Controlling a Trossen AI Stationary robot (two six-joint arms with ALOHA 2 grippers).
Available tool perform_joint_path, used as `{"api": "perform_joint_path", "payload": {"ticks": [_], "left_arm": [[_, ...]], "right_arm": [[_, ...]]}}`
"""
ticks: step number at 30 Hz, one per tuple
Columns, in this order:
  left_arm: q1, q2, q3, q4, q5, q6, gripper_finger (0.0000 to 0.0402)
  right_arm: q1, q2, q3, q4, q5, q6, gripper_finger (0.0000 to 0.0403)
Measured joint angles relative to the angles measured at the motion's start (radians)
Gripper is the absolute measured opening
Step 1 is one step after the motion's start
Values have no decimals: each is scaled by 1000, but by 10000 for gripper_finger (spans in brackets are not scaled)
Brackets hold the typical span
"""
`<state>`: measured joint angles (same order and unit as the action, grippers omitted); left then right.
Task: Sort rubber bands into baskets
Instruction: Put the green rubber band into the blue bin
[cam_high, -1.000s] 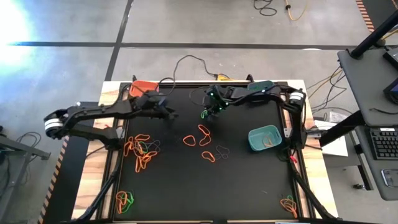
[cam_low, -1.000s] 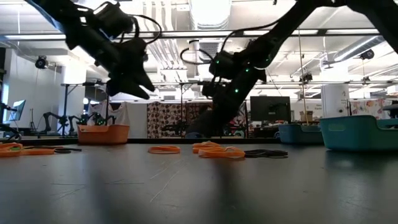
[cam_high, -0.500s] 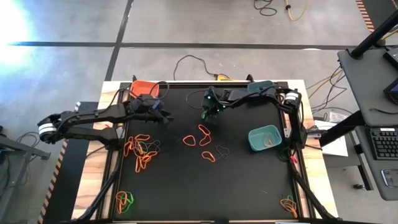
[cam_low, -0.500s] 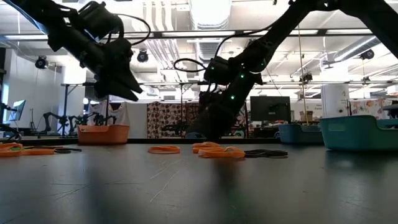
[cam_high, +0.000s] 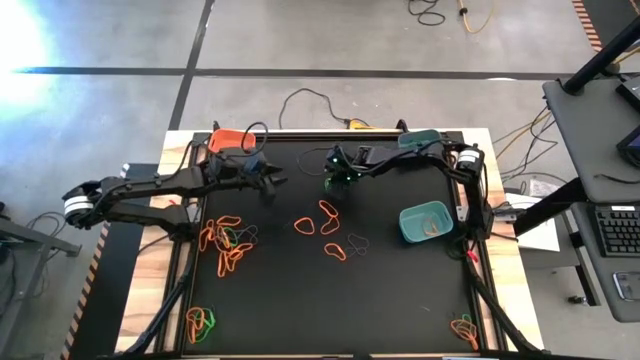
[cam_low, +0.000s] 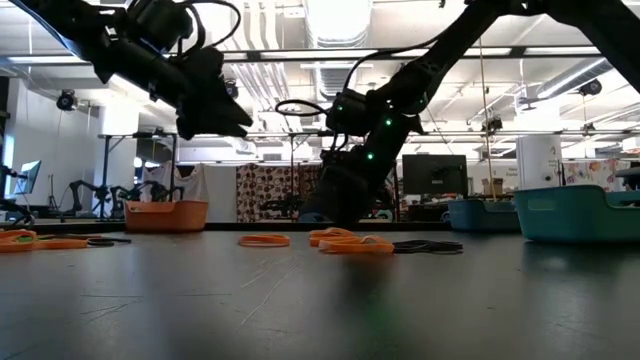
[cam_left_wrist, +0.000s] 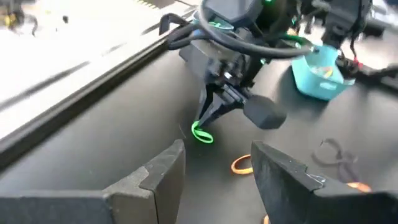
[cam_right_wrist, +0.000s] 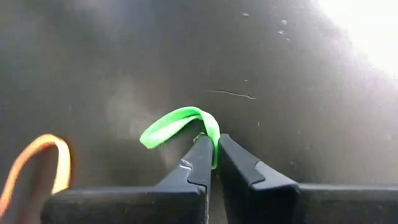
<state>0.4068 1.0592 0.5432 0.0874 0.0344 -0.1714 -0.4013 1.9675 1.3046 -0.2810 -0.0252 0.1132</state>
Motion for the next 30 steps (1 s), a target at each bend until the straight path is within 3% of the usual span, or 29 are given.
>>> {"api": "perform_joint_path", "payload": {"ticks": [3,6,14,20,30], "left_arm": [[0,0,0,-16,-31,108,168],[1,-1,0,-53,-92,138,168],[3,40,0,-122,-97,166,168],[3,74,1,-58,-42,156,168],[-2,74,1,-50,13,6,168]], "right_arm": [[6,-13,31,-43,1,94,13],[12,-68,91,-206,56,123,13],[-69,-214,206,-717,446,152,12],[-233,-258,169,-996,447,260,12],[-462,-280,76,-985,447,297,12]]}}
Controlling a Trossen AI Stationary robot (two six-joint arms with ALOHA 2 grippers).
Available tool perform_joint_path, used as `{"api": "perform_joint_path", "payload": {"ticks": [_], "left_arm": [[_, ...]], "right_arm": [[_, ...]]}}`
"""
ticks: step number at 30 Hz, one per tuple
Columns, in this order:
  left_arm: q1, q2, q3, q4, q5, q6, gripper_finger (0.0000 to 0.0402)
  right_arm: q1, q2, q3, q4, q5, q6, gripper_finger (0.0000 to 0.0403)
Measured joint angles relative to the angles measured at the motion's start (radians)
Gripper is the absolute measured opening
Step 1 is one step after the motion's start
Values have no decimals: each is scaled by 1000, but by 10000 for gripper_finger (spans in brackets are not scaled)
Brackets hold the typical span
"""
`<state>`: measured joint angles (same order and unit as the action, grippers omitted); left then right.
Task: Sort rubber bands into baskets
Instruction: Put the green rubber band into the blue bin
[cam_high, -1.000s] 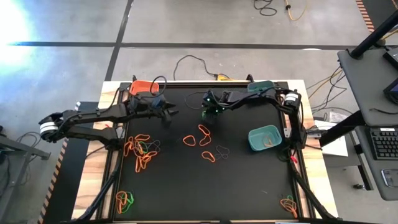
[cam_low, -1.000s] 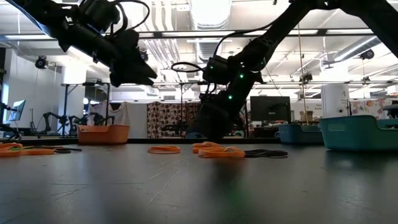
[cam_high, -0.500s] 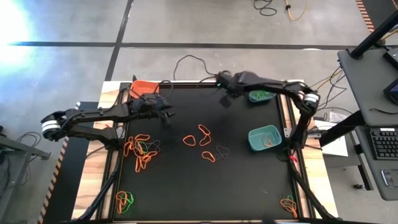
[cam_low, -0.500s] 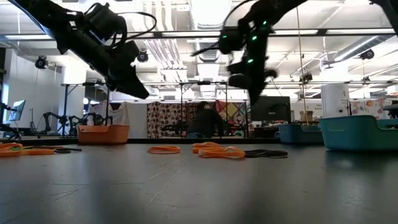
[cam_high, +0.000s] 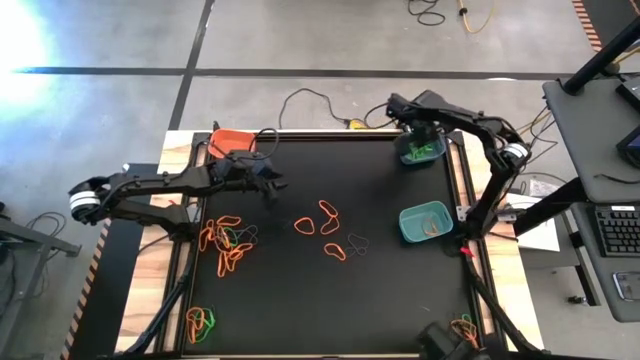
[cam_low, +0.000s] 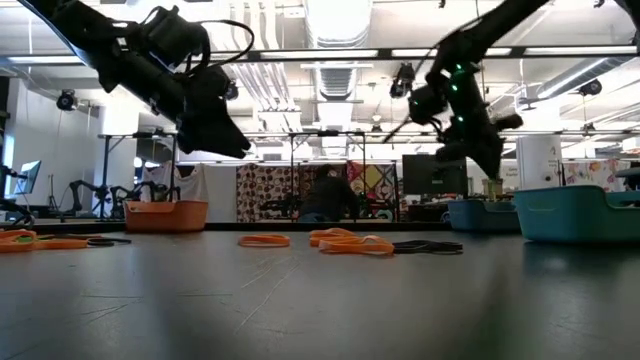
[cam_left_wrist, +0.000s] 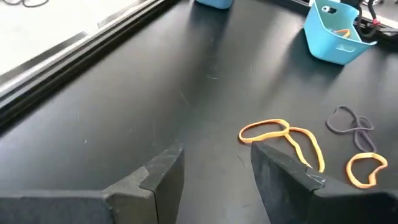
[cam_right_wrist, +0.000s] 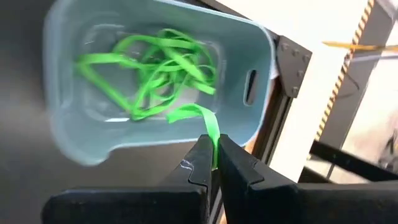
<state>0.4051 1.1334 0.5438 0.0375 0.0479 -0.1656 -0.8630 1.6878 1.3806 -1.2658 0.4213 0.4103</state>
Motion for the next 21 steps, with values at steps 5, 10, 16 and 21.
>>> {"api": "perform_joint_path", "payload": {"ticks": [5,10,16,21], "left_arm": [[-1,-21,0,-23,-1,-9,168],[-1,-18,0,-24,-2,41,168],[-1,-18,0,-25,-6,27,168],[-1,-17,0,-25,-9,-21,168]], "right_arm": [[-71,14,-21,57,-18,-10,12],[-120,39,-43,95,-42,-43,12],[-162,81,-81,185,-71,-84,15],[-160,128,-85,199,-82,-140,52]]}}
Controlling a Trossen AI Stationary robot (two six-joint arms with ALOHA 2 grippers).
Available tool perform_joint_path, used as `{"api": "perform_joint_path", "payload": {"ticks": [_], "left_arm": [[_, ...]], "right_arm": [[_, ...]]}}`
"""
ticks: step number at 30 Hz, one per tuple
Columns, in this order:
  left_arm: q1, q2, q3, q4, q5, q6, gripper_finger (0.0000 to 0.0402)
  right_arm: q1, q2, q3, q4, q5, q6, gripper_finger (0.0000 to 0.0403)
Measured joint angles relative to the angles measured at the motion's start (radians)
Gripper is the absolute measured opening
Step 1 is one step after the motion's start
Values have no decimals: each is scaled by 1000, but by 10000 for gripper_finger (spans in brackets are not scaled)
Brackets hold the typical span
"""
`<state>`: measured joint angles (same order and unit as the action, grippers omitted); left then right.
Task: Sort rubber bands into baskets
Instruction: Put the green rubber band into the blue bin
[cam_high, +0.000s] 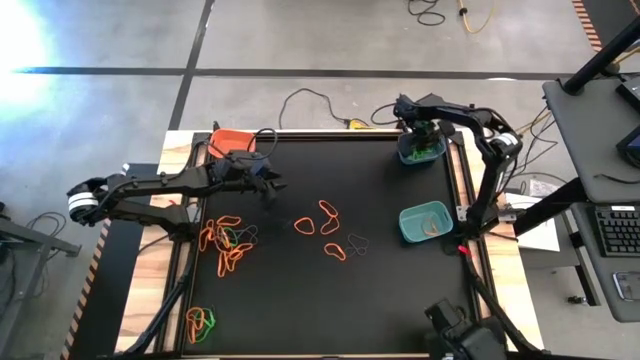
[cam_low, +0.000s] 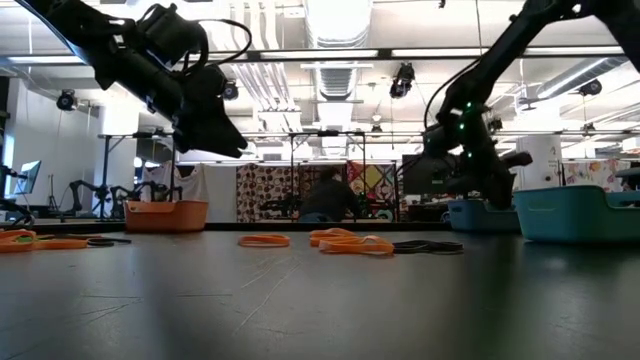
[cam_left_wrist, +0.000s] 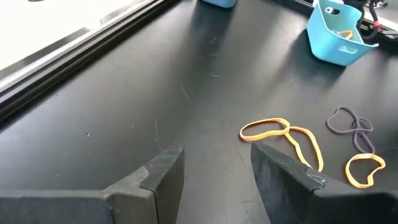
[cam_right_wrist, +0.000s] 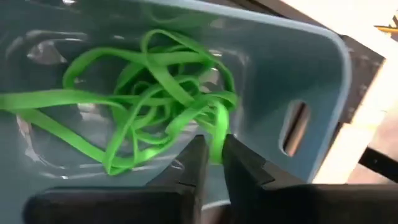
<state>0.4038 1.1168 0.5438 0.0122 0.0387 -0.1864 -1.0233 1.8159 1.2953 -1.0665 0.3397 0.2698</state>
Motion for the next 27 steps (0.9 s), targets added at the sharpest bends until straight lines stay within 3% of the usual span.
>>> {"api": "perform_joint_path", "payload": {"ticks": [6,9,13,18,24,27], "left_arm": [[-2,-26,0,-93,51,-41,168],[-22,-41,1,-262,106,-128,168],[-90,-52,1,-497,72,-180,168],[-203,-45,1,-592,19,-377,168],[-345,-35,3,-706,120,-562,168],[-432,-34,61,-783,157,-643,165]], "right_arm": [[-6,-2,0,25,3,-33,133],[-4,-41,1,25,2,-55,172],[-5,-105,4,29,14,-63,206],[5,-193,6,40,20,-104,223],[61,-320,6,46,19,-126,225],[83,-374,6,68,18,-104,224]]}}
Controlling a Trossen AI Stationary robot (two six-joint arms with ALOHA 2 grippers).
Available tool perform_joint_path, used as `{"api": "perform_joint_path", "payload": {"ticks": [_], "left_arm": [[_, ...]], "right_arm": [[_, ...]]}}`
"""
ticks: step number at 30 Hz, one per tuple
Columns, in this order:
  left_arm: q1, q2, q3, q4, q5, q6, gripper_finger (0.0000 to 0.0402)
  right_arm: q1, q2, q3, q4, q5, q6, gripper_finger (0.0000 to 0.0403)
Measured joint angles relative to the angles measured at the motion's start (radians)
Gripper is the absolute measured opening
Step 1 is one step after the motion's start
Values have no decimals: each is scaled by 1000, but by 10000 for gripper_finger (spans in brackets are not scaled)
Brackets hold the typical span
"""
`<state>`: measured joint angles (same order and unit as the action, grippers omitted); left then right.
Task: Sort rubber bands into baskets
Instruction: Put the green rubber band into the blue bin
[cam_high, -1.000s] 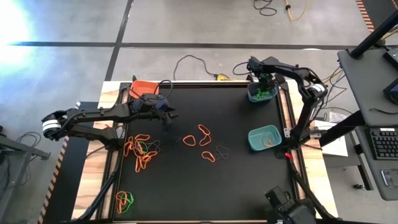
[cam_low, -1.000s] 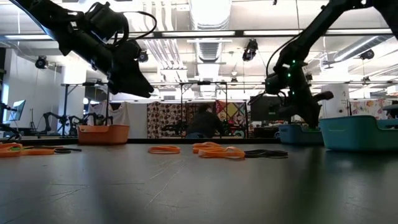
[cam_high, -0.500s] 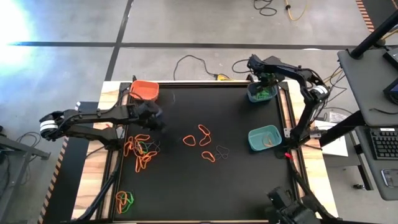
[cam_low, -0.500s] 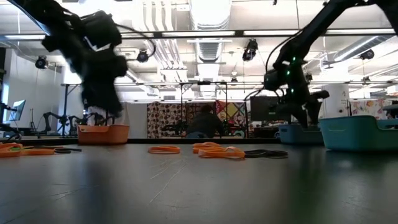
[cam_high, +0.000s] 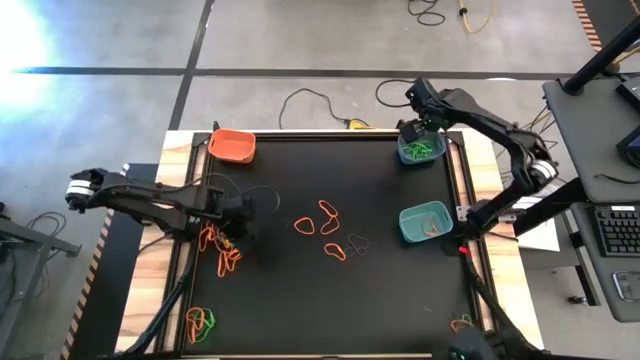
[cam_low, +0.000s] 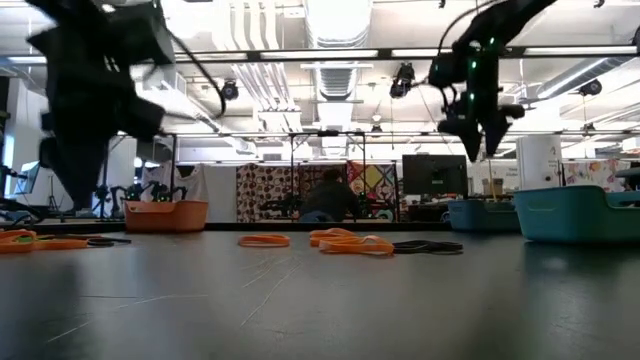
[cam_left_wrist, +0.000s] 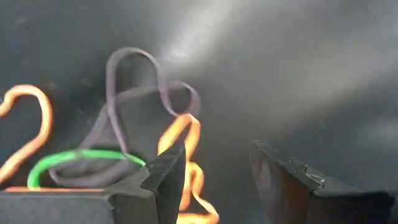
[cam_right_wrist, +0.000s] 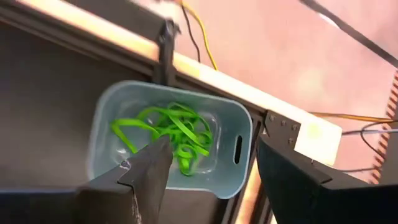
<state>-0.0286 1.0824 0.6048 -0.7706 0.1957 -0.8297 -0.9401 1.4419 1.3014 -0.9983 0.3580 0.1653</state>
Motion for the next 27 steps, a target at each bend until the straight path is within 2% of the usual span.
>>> {"api": "perform_joint_path", "payload": {"ticks": [5,10,18,22,27], "left_arm": [[-83,28,75,-152,-57,-17,150],[-78,91,49,-158,-48,18,115],[-69,261,41,-147,-58,89,46],[-41,330,63,-160,-86,178,32],[-2,347,66,-187,-72,202,23]], "right_arm": [[26,-54,0,22,-3,36,224],[50,-80,0,22,-23,79,220],[95,-80,0,36,-26,115,219],[103,-80,0,43,-26,116,219],[117,-80,0,27,-26,123,219]]}}
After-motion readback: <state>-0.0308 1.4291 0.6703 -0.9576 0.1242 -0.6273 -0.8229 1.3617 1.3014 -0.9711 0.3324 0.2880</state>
